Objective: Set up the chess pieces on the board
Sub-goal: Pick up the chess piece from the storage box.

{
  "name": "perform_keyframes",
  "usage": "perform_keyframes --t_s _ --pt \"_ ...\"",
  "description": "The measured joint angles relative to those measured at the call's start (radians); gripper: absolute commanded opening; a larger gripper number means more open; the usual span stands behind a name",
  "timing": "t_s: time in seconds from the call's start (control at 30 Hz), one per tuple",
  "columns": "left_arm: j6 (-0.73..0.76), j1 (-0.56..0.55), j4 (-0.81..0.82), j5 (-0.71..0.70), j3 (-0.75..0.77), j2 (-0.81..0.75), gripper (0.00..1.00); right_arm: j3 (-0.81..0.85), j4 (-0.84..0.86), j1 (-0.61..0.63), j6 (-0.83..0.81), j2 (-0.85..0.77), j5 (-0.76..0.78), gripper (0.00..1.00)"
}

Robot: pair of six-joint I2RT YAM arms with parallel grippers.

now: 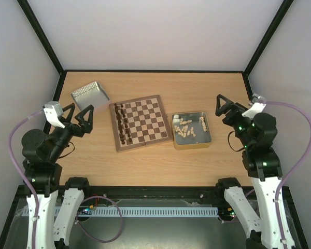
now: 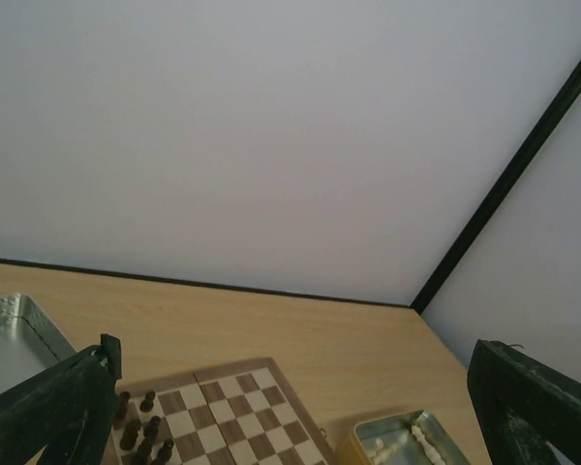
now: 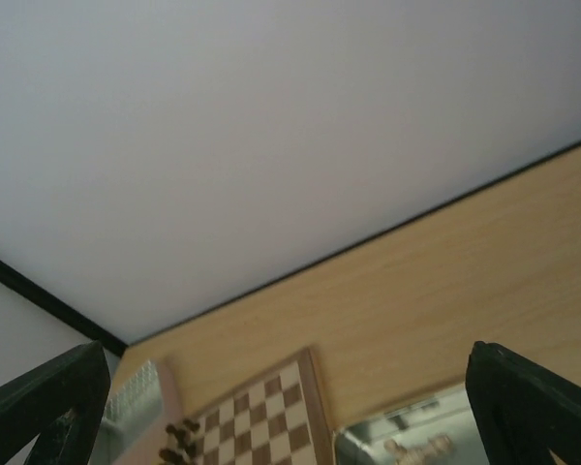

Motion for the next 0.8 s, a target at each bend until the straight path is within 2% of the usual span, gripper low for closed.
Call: perform_keyframes --t_s 0.2,0.43,0.67,0.8 --pt "0.011 0.0 0.067 0.035 -0.088 0.0 1.0 -0.028 -0.034 0.0 -0.015 0.152 -0.044 0.85" --pt "0.017 0.0 0.157 0.005 -0.159 0.021 1.0 -0.099 -0.071 0.005 -0.011 0.344 -0.034 0.7" --pt "0.034 0.0 0.256 -0.061 -0.172 0.124 1.0 -0.117 -0.072 0.109 -0.015 0.554 0.012 0.51" --pt "0.056 0.0 0.296 -0.098 -0.178 0.15 1.0 -0.117 -0.051 0.174 -0.016 0.678 0.039 0.51"
